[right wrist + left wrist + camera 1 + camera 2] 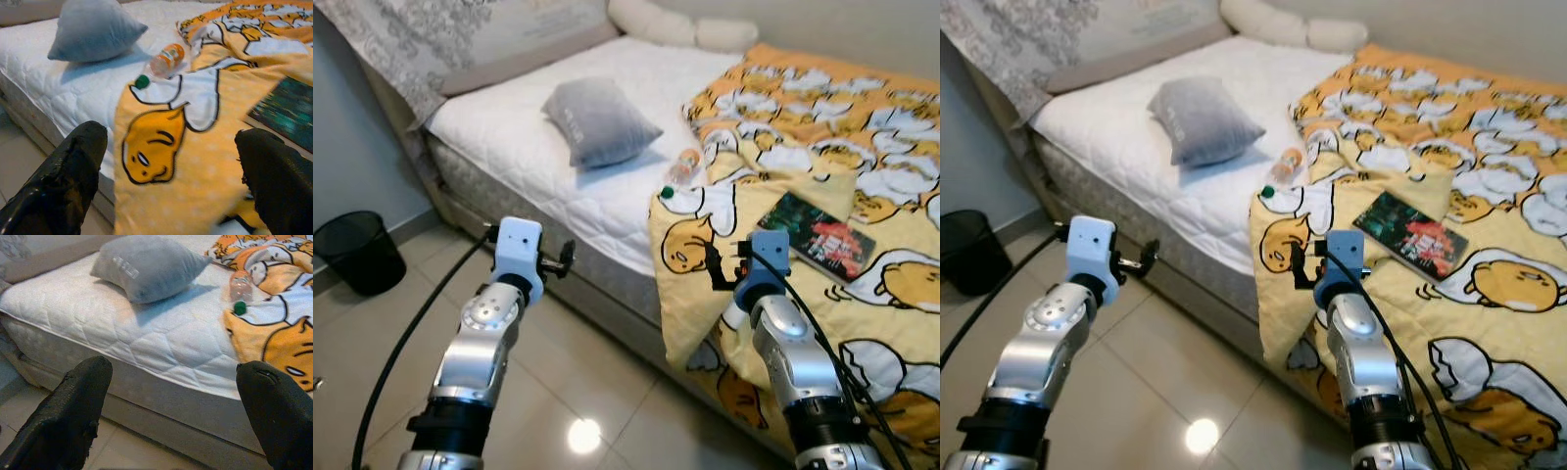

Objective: Clean up the room

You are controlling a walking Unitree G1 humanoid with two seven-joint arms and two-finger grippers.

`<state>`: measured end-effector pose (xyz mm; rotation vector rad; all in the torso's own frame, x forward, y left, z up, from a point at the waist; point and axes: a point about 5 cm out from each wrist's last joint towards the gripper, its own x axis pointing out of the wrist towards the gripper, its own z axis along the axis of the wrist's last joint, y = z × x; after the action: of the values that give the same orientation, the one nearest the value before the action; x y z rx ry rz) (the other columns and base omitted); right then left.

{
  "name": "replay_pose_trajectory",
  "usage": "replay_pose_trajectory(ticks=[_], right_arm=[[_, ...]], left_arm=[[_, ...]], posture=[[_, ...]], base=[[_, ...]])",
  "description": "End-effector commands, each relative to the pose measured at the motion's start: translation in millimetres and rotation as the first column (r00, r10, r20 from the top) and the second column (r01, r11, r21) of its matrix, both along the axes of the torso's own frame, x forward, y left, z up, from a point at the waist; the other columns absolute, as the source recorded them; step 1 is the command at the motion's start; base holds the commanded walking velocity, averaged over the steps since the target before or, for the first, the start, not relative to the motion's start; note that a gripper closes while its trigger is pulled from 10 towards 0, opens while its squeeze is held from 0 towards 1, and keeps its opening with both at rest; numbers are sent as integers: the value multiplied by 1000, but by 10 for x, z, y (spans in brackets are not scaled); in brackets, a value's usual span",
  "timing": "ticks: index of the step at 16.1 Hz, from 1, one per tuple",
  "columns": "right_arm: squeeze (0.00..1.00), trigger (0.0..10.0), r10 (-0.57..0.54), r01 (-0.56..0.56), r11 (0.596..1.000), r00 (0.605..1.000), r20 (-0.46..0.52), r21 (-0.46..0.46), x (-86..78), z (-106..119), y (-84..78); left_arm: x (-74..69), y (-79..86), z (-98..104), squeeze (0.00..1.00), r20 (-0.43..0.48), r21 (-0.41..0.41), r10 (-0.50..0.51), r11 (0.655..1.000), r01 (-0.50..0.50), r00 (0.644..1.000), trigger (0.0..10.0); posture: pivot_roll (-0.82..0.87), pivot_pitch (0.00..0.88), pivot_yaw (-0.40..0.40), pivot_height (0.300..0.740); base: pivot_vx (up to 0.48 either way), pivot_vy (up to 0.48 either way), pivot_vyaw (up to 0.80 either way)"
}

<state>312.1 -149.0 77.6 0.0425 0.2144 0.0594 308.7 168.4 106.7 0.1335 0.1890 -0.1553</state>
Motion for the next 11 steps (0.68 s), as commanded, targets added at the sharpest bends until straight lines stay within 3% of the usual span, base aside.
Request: replay_pose_trajectory(ticks=[1,11], right_arm=[[1000,10000,23,-23,1000,1000,5,12,27,30,110],[1000,10000,12,-12,1000,1000,-6,8,7,-17,107]], left_arm=[[6,101,22,0,3,14,28,1000,-28,1000,10000],[4,94,-4,0,-5,19,20,1000,-20,1000,10000]], posture=[[-65,0,40,740],[-61,0,36,740]], base=[[352,0,0],[355,0,0]])
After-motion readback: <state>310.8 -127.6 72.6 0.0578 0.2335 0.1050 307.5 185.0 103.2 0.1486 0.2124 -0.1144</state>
